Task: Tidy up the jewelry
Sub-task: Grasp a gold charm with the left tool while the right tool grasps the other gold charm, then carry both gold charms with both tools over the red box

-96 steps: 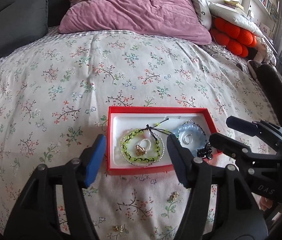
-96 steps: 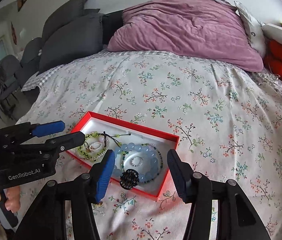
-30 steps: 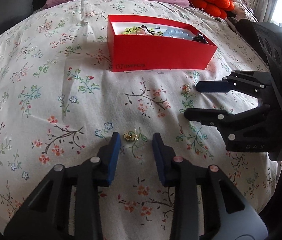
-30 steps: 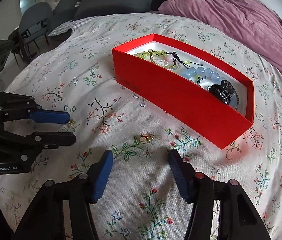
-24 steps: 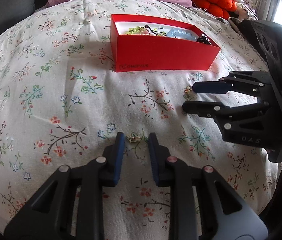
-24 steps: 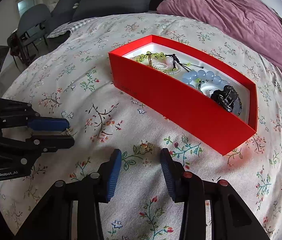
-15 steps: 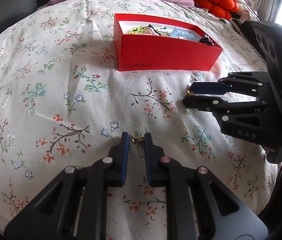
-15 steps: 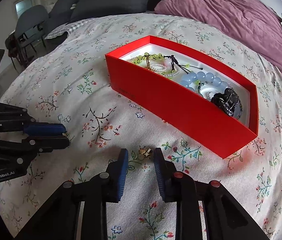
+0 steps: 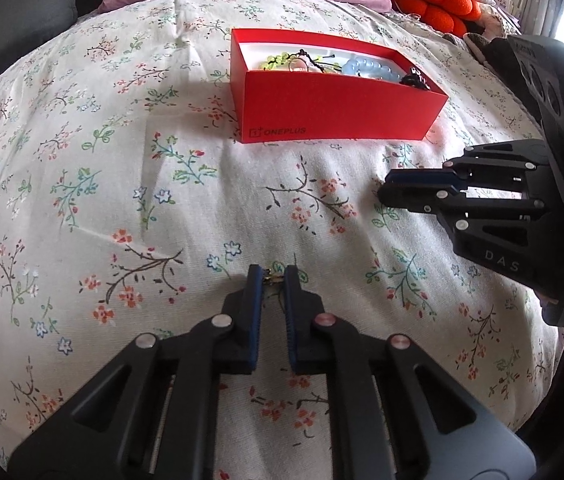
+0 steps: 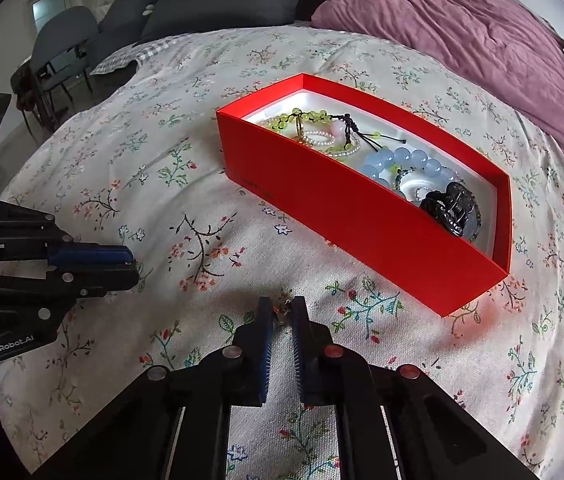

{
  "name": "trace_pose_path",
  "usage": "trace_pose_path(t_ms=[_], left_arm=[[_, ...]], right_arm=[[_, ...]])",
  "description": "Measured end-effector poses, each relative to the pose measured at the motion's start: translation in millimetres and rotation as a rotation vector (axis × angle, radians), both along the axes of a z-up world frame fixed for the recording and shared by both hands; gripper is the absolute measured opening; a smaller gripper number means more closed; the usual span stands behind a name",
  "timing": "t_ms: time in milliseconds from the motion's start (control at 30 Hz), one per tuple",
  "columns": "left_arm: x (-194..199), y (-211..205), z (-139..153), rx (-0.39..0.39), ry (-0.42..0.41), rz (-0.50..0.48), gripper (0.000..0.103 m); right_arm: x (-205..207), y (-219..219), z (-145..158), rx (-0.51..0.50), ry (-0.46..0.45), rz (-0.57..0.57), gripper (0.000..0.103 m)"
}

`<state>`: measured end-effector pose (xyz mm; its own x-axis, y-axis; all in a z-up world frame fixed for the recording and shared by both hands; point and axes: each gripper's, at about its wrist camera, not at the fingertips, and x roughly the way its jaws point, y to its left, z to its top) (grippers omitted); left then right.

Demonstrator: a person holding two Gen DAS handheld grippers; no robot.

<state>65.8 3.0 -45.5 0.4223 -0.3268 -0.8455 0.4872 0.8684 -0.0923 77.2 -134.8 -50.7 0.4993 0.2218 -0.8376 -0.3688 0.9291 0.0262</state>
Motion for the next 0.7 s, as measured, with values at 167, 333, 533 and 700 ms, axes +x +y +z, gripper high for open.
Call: trace_pose_path(t_ms=[167, 333, 533, 700], left_arm=[[0.6, -0.1, 2.6, 0.005, -0.001, 0.006, 0.012], [1.7, -0.4, 6.4, 0.009, -0.007, 0.012, 0.012], [5.9, -0.2, 17.6, -0.003, -0.019, 0.025, 0.012], [10.0, -1.0, 29.2, -0.017, -0.033, 0.036, 0.012]], right_arm=[[-5.3, -1.5, 2.6, 0.001, 0.0, 0.003, 0.008], [-9.2, -5.8, 9.4, 0.01, -0.007, 0.004, 0.008], [-11.3, -16.1, 23.2, 0.036, -0.015, -0.014, 0.008], [-15.5, -24.0, 38.2, 0.062, -0.034, -0.026, 0.008]])
